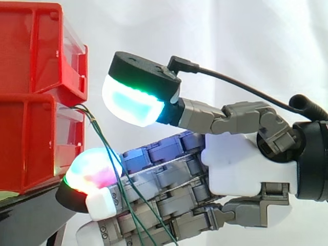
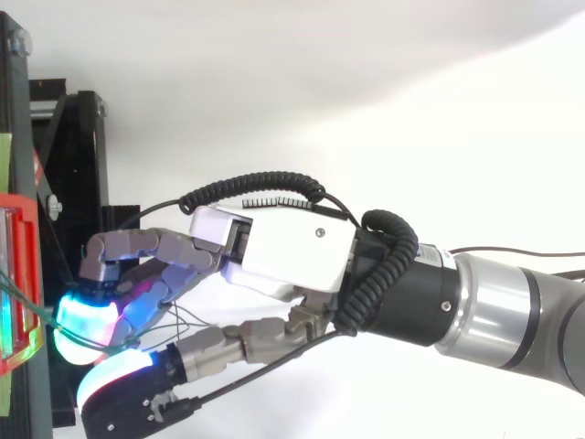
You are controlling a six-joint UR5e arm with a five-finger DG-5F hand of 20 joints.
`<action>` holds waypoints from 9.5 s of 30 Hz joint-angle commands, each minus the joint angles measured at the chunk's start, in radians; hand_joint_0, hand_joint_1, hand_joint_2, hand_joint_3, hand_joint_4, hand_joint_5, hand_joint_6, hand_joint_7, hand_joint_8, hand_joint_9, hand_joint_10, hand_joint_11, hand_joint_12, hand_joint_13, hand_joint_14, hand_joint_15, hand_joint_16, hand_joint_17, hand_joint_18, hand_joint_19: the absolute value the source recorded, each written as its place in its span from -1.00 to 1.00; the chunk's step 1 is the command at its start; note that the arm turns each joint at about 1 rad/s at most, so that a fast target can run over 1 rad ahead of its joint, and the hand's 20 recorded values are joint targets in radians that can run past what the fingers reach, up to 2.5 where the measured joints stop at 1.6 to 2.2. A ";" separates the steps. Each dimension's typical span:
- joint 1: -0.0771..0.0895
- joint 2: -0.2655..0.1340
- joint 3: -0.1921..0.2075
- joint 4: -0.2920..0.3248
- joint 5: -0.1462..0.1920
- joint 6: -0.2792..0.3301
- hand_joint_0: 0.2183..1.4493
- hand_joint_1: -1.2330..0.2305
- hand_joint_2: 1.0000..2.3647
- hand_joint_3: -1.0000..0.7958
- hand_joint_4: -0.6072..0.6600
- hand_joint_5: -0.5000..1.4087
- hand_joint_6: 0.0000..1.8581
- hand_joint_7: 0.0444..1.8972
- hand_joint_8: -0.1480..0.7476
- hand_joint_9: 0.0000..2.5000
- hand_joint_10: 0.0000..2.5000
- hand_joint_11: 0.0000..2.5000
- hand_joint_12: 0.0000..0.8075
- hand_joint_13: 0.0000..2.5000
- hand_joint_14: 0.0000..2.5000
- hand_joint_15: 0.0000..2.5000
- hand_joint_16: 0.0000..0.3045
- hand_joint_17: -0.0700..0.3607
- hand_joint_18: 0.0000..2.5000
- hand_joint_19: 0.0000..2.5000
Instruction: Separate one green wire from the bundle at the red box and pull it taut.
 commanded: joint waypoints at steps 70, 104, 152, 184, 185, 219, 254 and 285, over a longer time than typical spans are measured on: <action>0.018 0.014 -0.088 0.065 0.078 0.030 -0.38 -0.13 -1.00 -0.42 0.45 -0.65 -0.46 -0.03 0.11 -0.35 -0.99 -0.81 0.04 -0.41 -0.99 -0.84 -0.69 -0.18 -0.56 -0.75; 0.021 -0.002 0.017 -0.140 0.067 0.125 -0.40 -0.11 -1.00 -0.44 0.41 -0.66 -0.46 -0.04 0.08 -0.03 -0.99 -0.08 0.08 -0.31 -0.99 -0.75 -0.69 -0.18 -0.54 -0.75; 0.020 0.026 0.103 -0.401 0.107 0.116 -0.41 -0.17 -1.00 -0.44 0.43 -0.64 -0.46 0.08 0.10 -0.16 -0.99 -0.07 0.08 -0.34 -0.99 -0.73 -0.69 -0.18 -0.54 -0.74; 0.018 0.023 0.284 -0.669 0.101 0.217 -0.39 -0.15 -1.00 -0.44 0.42 -0.62 -0.46 0.17 0.09 -0.14 -0.99 -0.06 0.08 -0.34 -0.99 -0.74 -0.69 -0.19 -0.54 -0.74; 0.018 0.023 0.290 -0.685 0.099 0.220 -0.39 -0.15 -1.00 -0.44 0.42 -0.62 -0.46 0.17 0.09 -0.14 -0.99 -0.05 0.08 -0.34 -0.99 -0.74 -0.69 -0.19 -0.54 -0.74; 0.002 -0.015 0.346 -0.783 0.052 0.260 -0.39 -0.14 -1.00 -0.44 0.42 -0.62 -0.46 0.17 0.09 -0.15 -0.99 -0.07 0.08 -0.34 -0.99 -0.74 -0.69 -0.19 -0.54 -0.74; -0.018 -0.014 0.308 -0.574 0.024 0.179 -0.39 -0.14 -1.00 -0.44 0.41 -0.61 -0.46 0.20 0.11 -0.14 -0.99 -0.09 0.07 -0.34 -0.99 -0.74 -0.69 -0.19 -0.55 -0.74; -0.020 -0.015 0.284 -0.591 0.030 0.179 -0.38 -0.14 -1.00 -0.44 0.36 -0.60 -0.46 0.32 0.10 -0.17 -0.99 -0.16 0.07 -0.33 -0.99 -0.73 -0.70 -0.19 -0.55 -0.74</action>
